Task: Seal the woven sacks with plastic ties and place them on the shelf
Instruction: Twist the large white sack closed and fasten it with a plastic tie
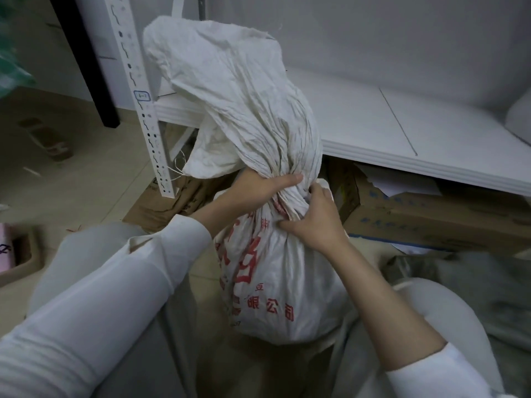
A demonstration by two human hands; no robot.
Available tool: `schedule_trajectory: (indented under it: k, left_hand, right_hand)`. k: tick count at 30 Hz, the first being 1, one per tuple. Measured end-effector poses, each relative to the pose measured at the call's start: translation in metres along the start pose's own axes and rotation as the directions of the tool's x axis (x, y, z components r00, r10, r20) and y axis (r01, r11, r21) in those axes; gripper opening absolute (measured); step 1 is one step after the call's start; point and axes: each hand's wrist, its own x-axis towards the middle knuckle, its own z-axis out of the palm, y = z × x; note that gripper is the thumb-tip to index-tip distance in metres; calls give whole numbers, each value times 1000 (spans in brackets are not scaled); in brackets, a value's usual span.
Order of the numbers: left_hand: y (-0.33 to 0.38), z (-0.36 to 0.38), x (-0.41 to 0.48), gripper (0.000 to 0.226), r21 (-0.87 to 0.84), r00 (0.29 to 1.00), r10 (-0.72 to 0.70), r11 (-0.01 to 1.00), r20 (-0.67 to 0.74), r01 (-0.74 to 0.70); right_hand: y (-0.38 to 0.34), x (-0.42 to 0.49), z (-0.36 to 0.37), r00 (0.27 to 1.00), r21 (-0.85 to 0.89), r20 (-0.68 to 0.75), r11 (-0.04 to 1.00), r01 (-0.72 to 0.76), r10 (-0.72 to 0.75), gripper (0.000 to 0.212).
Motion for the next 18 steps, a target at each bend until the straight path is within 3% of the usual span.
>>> schedule_trajectory:
  k: [3,5,7,11,13,18]
  left_hand:
    - [-3,5,-2,60,53,999,18,998,40,-20]
    - [-5,7,-3,62,96,998,28,995,63,-34]
    - [-5,9,-4,60,127,997,37,991,69,-46]
    - [4,10,-5,58,135,998,48,989,41,-54]
    - [9,9,-6,57,100,998,54,993,18,-55]
    - [16,7,-7,54,36,995,89,995,-44,-88]
  right_hand:
    - [6,-3,3,998,36,-18,998,-57,58,47]
    - [5,-3,2,999,83,6,996,-43,42,22]
    - [3,-3,0,1000,104,-6,995,-3,4,10]
    - [-2,1,-8,997,146,-68,988,57,-48,15]
    - [-3,5,-11,994,174,-72,980,98,-86,5]
    - [-11,18,-18,986,201,-52,965,168,-160,27]
